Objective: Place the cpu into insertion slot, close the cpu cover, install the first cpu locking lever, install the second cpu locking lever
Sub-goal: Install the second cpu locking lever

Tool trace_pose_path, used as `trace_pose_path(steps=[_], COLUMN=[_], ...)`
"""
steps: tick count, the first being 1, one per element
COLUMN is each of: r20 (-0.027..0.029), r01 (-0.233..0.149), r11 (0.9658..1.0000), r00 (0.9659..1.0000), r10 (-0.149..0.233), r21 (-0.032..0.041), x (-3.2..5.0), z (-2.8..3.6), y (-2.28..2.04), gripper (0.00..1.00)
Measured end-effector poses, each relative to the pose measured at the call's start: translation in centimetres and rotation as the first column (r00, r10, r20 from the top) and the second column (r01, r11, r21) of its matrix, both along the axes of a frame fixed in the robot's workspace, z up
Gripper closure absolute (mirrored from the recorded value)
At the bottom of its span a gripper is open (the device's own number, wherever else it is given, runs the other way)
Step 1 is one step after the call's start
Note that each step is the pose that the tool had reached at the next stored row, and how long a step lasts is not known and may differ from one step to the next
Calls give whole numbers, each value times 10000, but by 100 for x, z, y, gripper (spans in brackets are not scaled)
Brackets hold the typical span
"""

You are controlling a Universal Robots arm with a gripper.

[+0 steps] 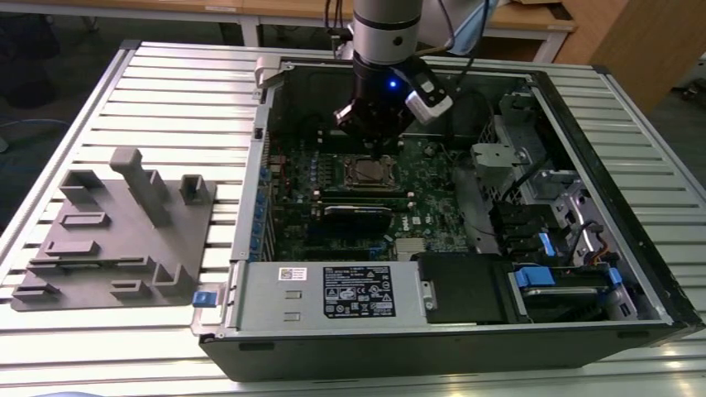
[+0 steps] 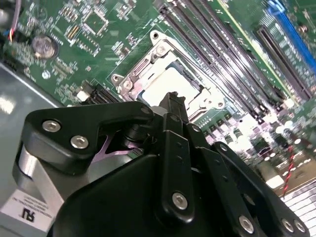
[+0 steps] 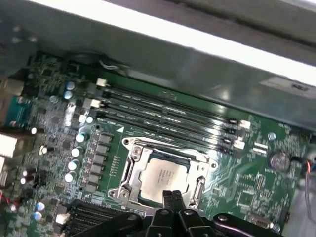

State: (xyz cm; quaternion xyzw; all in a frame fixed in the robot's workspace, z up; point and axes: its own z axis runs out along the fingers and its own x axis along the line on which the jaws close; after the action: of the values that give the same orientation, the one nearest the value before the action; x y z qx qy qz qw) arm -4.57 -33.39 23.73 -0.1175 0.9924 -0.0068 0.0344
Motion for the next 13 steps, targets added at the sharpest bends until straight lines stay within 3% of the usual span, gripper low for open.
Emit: trace_pose_path(steps=[3, 6, 13], r20=[0, 0, 2], r01=[539, 1013, 1024], r11=[9985, 9949, 9947], r00=[9985, 9949, 9947], r10=[-539, -1013, -1024], r21=[0, 0, -2], x=[0, 0, -33], z=[-2, -3, -11], y=[0, 0, 1], gripper=[89, 89, 89])
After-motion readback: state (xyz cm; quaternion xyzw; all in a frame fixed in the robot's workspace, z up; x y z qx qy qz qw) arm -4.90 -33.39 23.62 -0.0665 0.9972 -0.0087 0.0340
